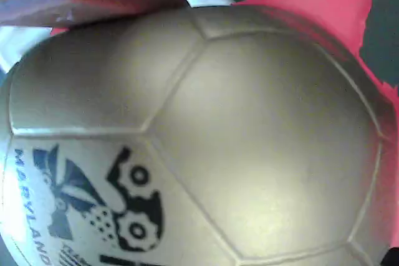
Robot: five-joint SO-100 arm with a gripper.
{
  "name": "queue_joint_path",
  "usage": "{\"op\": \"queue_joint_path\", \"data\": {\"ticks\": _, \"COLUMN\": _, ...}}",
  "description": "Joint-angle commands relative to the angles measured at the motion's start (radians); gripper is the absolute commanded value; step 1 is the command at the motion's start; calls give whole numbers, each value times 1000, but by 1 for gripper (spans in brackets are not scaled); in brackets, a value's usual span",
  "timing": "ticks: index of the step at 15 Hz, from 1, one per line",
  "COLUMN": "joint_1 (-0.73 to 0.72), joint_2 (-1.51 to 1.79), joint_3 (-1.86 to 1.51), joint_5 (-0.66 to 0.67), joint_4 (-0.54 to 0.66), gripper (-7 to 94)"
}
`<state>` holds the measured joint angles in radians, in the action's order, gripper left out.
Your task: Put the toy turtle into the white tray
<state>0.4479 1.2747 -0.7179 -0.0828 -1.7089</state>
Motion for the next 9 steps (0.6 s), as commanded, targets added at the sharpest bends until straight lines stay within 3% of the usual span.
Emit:
{"op": "queue_joint_path", "data": {"ticks": 1, "joint_1": 86, "joint_2": -20, "joint_3": 110, "joint_5": 20, "joint_4": -17, "gripper": 0}}
{"op": "queue_joint_path", "data": {"ticks": 9, "joint_1": 262, "joint_2": -196, "joint_3": 304, "joint_5": 17, "joint_4": -3, "gripper": 0}}
